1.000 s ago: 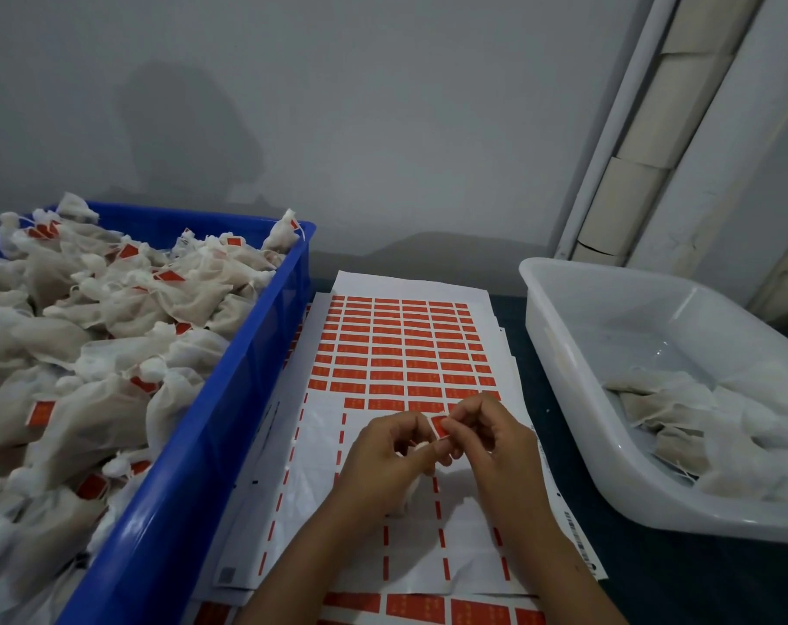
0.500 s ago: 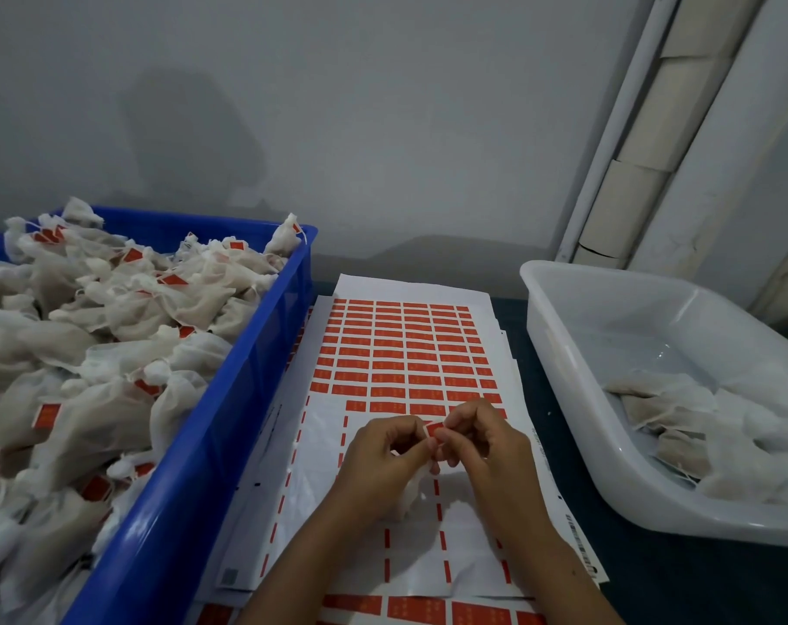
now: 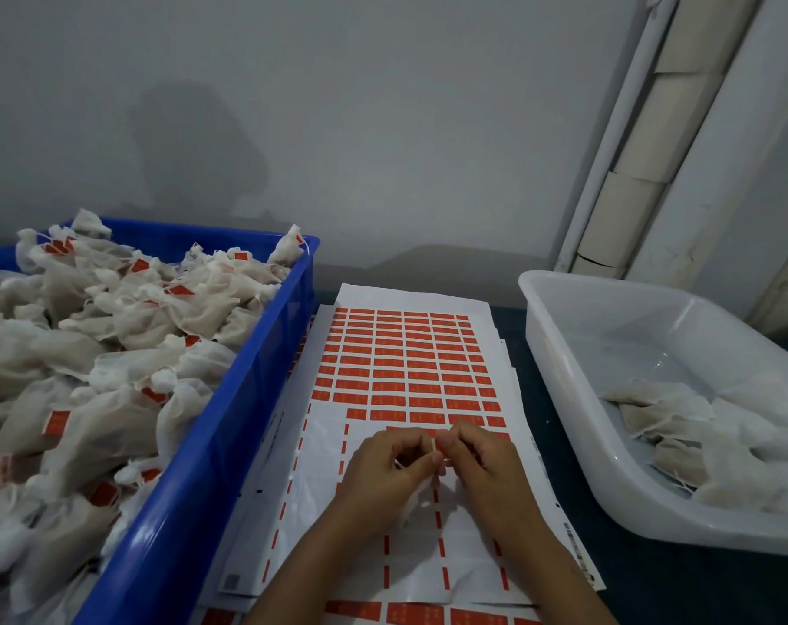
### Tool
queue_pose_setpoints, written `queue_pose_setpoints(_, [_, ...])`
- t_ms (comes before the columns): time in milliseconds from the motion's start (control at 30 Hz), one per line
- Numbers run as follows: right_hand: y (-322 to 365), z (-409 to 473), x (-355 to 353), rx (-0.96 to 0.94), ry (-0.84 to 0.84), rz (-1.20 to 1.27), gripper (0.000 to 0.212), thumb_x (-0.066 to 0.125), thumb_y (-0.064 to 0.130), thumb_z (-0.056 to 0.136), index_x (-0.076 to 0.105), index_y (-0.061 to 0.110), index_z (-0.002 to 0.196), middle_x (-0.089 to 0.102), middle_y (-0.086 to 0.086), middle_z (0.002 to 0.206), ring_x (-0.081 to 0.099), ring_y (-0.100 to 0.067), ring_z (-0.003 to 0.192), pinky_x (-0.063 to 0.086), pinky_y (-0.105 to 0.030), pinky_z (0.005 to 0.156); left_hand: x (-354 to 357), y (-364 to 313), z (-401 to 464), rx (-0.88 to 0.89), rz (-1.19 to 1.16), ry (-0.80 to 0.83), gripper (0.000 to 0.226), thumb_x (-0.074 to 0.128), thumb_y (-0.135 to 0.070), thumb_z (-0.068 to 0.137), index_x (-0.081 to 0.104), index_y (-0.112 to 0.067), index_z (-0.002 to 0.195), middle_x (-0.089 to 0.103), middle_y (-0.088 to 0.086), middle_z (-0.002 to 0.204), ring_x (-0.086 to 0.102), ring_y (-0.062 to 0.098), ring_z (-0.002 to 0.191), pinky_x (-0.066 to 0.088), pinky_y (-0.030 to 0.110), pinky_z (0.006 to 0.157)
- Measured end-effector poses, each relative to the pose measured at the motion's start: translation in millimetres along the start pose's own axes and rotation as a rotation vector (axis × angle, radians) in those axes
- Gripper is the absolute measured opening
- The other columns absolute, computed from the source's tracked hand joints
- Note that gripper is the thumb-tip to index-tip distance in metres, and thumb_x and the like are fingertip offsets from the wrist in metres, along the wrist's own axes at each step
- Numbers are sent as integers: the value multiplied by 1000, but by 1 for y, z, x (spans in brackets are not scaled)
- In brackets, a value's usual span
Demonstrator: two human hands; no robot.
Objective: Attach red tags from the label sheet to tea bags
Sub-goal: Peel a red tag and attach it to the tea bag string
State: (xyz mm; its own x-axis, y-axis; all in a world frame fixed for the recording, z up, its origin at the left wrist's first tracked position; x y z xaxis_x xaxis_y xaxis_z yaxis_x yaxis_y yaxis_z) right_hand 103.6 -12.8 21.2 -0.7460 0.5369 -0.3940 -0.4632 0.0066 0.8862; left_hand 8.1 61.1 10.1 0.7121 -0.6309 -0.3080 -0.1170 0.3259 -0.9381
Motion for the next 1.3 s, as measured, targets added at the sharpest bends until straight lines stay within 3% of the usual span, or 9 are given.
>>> queue_pose_setpoints(133, [-2, 0, 2, 20, 57, -5, 36, 47, 56, 76, 58, 22, 81, 66, 11, 82, 63, -6, 81, 51, -16, 75, -1, 2, 0, -13, 6, 3, 14, 59, -30, 87, 65, -34, 75, 66, -22, 77, 65, 5, 81, 49, 13, 80])
queue_pose_setpoints(300, [-6, 4, -1, 5, 32, -88, 20, 53, 38, 86, 57, 20, 78, 66, 6, 80, 63, -10, 76, 53, -19, 77, 0, 2, 0, -24, 38, 23, 14, 59, -30, 87, 65, -35, 75, 66, -22, 77, 65, 4, 80, 49, 12, 77])
queue_pose_setpoints(433, [-7, 4, -1, -9, 41, -152, 17, 50, 36, 90, 55, 25, 77, 65, 9, 83, 63, -10, 77, 51, -18, 76, 1, 1, -1, -20, 50, 2, 11, 57, -32, 88, 67, -33, 83, 66, -22, 80, 65, 4, 80, 50, 12, 77])
queue_pose_setpoints(600, [-6, 0, -7, 26, -26, 11, 25, 43, 43, 89, 61, 26, 86, 67, 13, 89, 65, -7, 84, 51, -23, 83, -17, -8, -3, -17, 171, 36, 17, 46, -30, 95, 61, -22, 91, 65, -8, 96, 62, 11, 88, 51, 18, 84])
queue_pose_setpoints(700, [-8, -1, -7, 76, -50, 133, 33, 41, 53, 81, 60, 28, 89, 68, 18, 89, 66, -4, 85, 52, -24, 80, -40, -8, -6, -162, 101, 32, 28, 39, -42, 94, 61, -25, 93, 66, -11, 94, 63, 10, 88, 53, 22, 78])
queue_pose_setpoints(800, [-7, 0, -3, 78, -23, 137, 28, 39, 45, 88, 58, 24, 88, 69, 14, 88, 68, -8, 82, 55, -28, 78, -50, -9, -18, -198, 416, 124, 23, 58, -53, 80, 59, -39, 98, 62, -22, 97, 59, 0, 86, 49, 16, 68])
queue_pose_setpoints(900, [-6, 0, -1, 59, -18, 119, 22, 39, 36, 93, 56, 23, 87, 67, 11, 86, 67, -10, 78, 53, -24, 73, -47, -11, -33, -192, 637, 138, 39, 70, -49, 73, 55, -43, 108, 61, -19, 110, 59, 2, 86, 45, 12, 66])
queue_pose_setpoints(1067, [-9, -3, -3, 56, -35, 115, 21, 39, 37, 94, 55, 26, 87, 66, 10, 79, 64, -7, 69, 49, -21, 63, -28, -8, -42, -213, 692, 65, 36, 64, -45, 80, 58, -32, 114, 61, -8, 116, 59, 11, 98, 48, 26, 90])
queue_pose_setpoints(1300, [-15, -2, -4, 74, -16, 103, 20, 42, 39, 92, 56, 25, 85, 64, 9, 71, 60, -2, 55, 44, -17, 55, -47, -22, -32, -160, 493, -188, 27, 65, -41, 81, 65, -27, 104, 67, -9, 104, 58, 1, 84, 43, 9, 72])
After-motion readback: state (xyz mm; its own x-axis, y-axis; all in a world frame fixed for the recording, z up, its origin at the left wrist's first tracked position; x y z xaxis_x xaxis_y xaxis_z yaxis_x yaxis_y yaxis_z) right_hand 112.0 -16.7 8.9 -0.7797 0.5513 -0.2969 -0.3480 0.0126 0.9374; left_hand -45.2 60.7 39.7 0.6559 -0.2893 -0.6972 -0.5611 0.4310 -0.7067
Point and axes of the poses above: each hand's wrist, its own z-axis towards the middle knuckle, its own x-axis out of the palm, y = z × x, the point moved 7 cm from there along z, towards the middle knuckle
